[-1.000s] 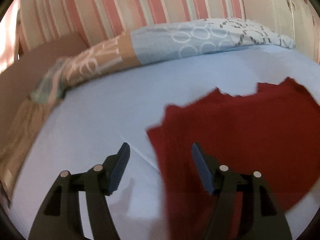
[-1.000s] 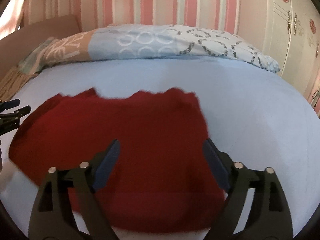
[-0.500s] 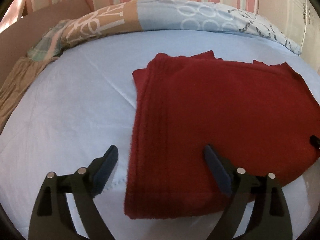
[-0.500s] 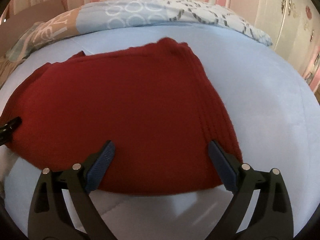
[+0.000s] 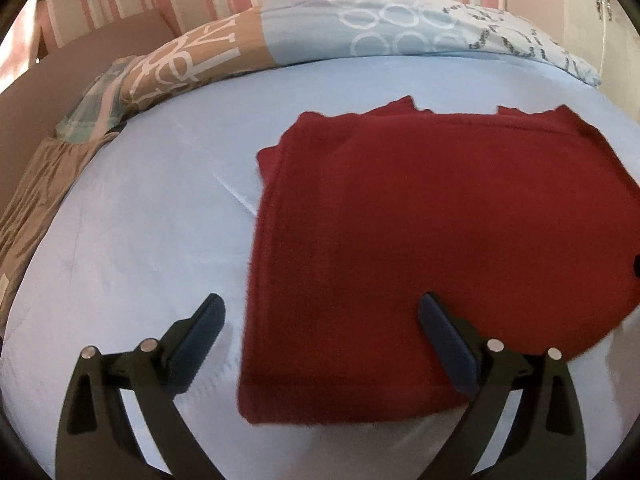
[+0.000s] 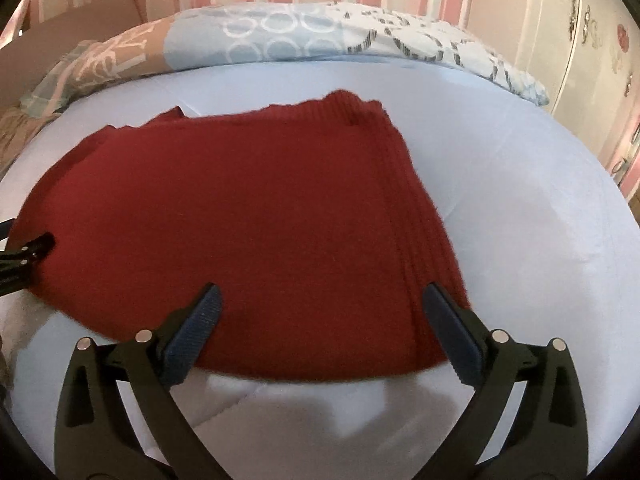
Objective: Fold small clothes
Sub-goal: 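Press and smooth the folded sweater flat with both open tools, then grasp the side edge of the folded sweater with the right tool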
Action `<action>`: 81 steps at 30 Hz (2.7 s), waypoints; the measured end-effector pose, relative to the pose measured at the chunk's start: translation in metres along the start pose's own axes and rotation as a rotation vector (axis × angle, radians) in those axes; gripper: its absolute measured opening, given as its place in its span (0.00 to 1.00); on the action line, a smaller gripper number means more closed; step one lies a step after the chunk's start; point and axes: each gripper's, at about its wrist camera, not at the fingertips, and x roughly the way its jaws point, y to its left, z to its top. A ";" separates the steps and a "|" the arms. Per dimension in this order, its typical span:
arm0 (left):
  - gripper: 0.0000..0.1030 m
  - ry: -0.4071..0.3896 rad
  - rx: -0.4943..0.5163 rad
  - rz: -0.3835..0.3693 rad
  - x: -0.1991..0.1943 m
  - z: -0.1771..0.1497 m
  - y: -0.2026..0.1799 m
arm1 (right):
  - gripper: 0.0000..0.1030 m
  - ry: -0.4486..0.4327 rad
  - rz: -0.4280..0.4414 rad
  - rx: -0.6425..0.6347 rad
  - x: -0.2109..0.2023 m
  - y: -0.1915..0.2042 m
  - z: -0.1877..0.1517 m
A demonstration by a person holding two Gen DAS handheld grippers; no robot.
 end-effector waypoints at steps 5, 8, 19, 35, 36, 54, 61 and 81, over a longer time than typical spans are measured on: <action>0.96 -0.007 0.053 -0.015 -0.020 0.000 -0.022 | 0.97 0.001 0.003 0.086 -0.017 -0.019 -0.008; 0.96 -0.025 0.077 -0.040 -0.032 -0.002 -0.033 | 0.97 0.046 0.029 0.180 -0.015 -0.036 -0.017; 0.96 -0.046 0.103 -0.097 -0.045 -0.001 -0.054 | 0.97 0.115 0.071 0.327 -0.009 -0.063 -0.031; 0.96 -0.006 -0.044 -0.157 -0.042 0.011 -0.037 | 0.97 0.170 0.123 0.308 0.019 -0.058 -0.022; 0.96 -0.006 -0.046 -0.157 -0.042 0.010 -0.036 | 0.97 0.176 0.133 0.309 0.021 -0.057 -0.019; 0.96 0.010 -0.039 -0.144 -0.038 0.010 -0.035 | 0.94 0.181 0.158 0.365 0.039 -0.059 0.000; 0.96 0.017 -0.011 -0.128 -0.034 0.008 -0.043 | 0.62 0.130 0.100 0.315 0.035 -0.054 0.001; 0.96 -0.001 0.028 -0.110 -0.037 0.016 -0.056 | 0.25 0.108 0.065 0.152 0.035 -0.022 0.015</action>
